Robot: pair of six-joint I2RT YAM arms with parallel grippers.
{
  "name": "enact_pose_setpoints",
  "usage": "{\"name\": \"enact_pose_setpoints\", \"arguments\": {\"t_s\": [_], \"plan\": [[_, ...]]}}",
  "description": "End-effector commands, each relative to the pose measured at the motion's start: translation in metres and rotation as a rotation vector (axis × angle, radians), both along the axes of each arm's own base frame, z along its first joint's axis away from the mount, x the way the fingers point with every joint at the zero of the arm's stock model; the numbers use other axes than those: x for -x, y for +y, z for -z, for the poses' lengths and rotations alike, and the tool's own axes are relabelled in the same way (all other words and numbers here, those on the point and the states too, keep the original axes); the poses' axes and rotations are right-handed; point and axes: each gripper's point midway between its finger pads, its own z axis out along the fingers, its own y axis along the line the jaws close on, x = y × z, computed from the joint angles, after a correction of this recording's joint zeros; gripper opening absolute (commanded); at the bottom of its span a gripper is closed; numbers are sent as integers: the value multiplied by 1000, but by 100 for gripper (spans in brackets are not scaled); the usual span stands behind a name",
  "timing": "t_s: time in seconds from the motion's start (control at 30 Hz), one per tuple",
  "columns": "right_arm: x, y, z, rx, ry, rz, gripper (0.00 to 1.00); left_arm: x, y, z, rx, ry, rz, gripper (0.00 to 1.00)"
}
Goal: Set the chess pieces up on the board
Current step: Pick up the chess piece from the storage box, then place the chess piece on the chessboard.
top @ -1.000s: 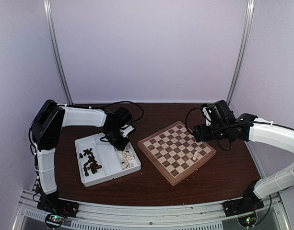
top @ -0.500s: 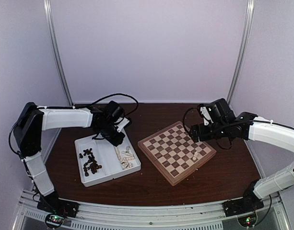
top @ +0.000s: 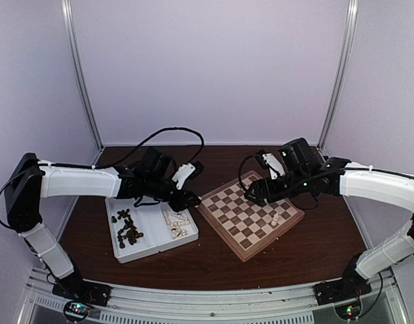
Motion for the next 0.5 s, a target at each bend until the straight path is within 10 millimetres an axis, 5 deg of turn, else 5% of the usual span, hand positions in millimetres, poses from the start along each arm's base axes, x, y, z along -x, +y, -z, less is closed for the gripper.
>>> {"name": "enact_pose_setpoints", "arguments": {"t_s": [0.0, 0.13, 0.47], "plan": [[8, 23, -16, -96, -1, -92, 83, 27, -58, -47, 148, -250, 162, 14], [12, 21, -16, -88, 10, -96, 82, 39, -78, -46, 224, -314, 224, 14], [26, -2, 4, 9, 72, -59, 80, 31, -123, -17, 307, -301, 253, 14]]}}
